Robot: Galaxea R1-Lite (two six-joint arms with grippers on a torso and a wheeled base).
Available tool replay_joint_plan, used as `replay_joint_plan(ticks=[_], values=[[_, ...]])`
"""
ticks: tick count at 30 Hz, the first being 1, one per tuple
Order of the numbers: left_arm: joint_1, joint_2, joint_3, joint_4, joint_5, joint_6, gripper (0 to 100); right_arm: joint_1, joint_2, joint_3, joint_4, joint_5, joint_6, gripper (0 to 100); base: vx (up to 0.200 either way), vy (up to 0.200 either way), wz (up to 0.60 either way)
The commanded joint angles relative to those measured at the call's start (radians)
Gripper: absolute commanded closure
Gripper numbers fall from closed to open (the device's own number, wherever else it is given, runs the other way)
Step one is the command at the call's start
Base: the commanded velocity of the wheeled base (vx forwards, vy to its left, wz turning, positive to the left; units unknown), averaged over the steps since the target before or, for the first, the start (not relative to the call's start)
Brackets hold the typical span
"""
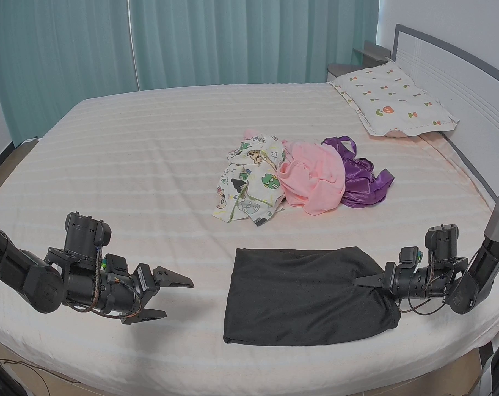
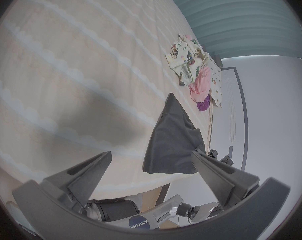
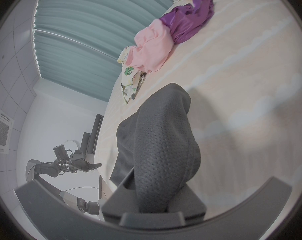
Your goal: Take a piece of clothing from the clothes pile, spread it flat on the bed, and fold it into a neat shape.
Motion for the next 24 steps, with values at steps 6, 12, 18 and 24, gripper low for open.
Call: replay_joint_plan(ticks=[6,12,18,24], values=[[-0.003,0.003,0.004,-0.002,0.000,-0.001,0,0.011,0.004,0.014,-0.002,-0.002,-0.005,100,0.000,0.000,0.00],[-0.003,0.009,0.003,-0.003,0.001,-0.001,0,0.020,0.021,0.011,0.001,-0.008,-0.027,0,0.000,0.000,0.00],[-0.003,0.009,0.004,-0.002,0.001,-0.001,0,0.017,0.018,0.016,0.000,-0.073,-0.030,0,0.000,0.000,0.00],[-0.003,0.011,0.004,-0.002,0.003,0.000,0,-0.067,-0.036,0.034,0.008,-0.104,-0.016,0,0.000,0.000,0.00]])
